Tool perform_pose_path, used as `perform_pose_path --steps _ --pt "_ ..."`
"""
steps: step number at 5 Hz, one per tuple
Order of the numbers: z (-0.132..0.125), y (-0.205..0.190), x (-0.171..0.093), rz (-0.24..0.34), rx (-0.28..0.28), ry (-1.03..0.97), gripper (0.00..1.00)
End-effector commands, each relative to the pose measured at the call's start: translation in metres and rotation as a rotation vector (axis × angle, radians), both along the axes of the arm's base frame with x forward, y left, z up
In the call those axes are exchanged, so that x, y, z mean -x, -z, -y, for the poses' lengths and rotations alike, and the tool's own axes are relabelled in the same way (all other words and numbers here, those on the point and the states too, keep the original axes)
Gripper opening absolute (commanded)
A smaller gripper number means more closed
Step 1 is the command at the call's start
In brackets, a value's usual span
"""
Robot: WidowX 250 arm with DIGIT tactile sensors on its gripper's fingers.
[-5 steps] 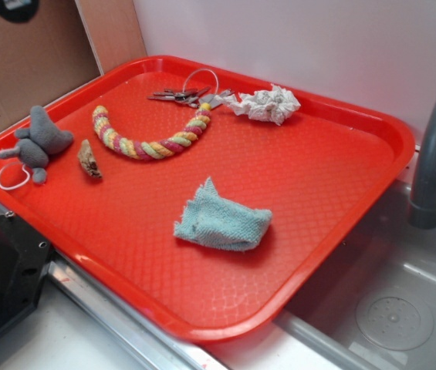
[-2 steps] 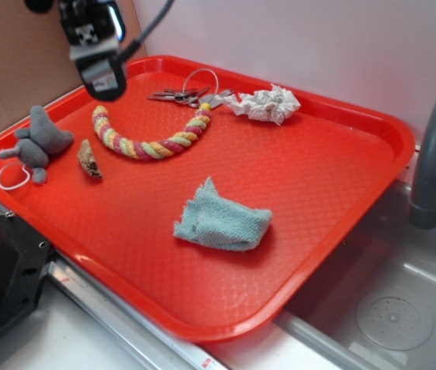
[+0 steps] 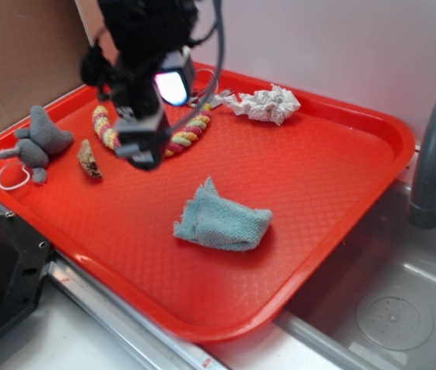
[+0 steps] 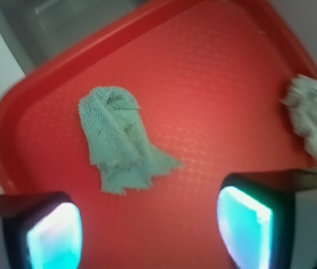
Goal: Grab the blue cloth.
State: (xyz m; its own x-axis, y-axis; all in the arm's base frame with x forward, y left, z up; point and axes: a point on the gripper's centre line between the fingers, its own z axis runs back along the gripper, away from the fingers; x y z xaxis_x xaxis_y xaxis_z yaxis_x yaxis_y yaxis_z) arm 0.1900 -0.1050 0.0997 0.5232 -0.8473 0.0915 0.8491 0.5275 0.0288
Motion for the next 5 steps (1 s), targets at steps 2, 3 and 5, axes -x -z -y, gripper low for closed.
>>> perform_pose_path --steps 2,3,5 --pt "0.037 0.067 -0.014 -0.070 -0.040 0.153 1.00" --pt "0.042 0.079 -0.014 -0.088 -0.051 0.174 0.93" --pt "0.037 0.079 -0.015 -0.078 -0.064 0.162 0.00"
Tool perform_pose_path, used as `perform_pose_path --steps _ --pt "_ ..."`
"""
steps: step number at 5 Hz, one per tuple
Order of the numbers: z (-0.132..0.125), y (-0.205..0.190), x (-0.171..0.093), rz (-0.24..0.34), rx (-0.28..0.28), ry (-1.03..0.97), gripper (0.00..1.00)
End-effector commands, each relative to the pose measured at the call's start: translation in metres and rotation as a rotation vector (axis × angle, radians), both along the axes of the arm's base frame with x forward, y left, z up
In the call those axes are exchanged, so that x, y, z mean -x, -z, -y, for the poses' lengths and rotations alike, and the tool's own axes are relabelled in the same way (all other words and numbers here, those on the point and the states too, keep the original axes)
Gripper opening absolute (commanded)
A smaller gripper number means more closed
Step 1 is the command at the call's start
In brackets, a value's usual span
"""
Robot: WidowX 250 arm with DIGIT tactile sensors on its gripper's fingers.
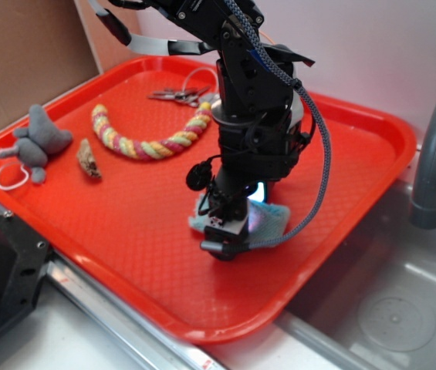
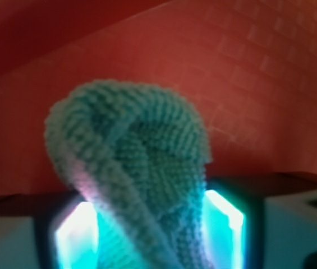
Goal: Grab the blue cloth.
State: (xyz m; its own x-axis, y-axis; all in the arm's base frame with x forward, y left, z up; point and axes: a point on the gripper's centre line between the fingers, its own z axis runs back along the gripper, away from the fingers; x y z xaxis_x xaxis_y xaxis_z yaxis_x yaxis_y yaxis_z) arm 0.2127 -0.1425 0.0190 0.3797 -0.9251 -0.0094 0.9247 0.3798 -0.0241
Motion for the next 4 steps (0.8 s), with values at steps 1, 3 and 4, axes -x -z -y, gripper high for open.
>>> perform_pose_path --steps 1,3,4 --pt "-0.008 -0.005 0.001 0.008 -0.004 -0.041 0.00" --pt "-0.043 -0.056 -0.006 0.056 -0.092 -0.387 0.00" --pt "-0.075 -0.090 0.003 0.088 -0.096 -0.639 0.00"
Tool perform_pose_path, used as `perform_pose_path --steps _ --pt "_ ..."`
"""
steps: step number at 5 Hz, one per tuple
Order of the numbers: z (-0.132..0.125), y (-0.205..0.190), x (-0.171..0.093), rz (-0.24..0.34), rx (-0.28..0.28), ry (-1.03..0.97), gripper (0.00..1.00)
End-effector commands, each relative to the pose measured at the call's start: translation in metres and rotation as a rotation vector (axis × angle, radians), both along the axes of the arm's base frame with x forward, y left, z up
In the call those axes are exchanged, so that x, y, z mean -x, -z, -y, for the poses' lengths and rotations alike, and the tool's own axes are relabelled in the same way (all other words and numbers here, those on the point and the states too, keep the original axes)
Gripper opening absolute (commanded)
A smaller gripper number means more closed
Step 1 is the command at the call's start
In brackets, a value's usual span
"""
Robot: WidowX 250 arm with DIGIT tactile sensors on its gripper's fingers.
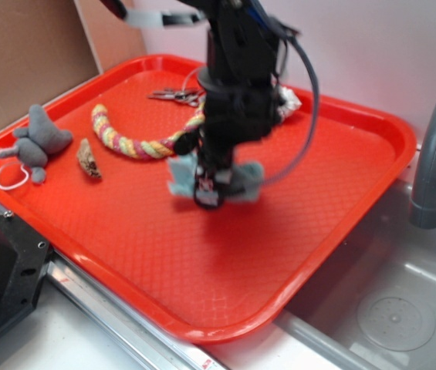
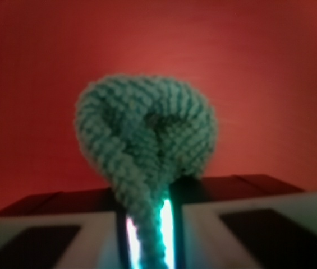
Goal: Grab the blue cloth.
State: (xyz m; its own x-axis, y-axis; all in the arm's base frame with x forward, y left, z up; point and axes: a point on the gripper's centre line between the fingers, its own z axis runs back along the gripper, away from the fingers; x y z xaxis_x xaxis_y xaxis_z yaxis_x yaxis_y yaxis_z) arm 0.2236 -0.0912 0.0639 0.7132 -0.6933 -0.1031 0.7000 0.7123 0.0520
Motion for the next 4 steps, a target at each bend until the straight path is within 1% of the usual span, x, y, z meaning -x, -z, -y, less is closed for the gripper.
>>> perform_pose_path --steps 1,2,3,4 --pt "-0.051 -0.074 0.030 0.082 0.077 -0.482 0.00" --pt "-0.072 -0.093 0.044 0.112 0.127 -0.732 0.00" --pt "-0.090 -0.098 0.048 0.105 0.169 -0.802 0.00" --pt "-0.092 -0.097 0.046 0.115 0.168 -0.810 0.00"
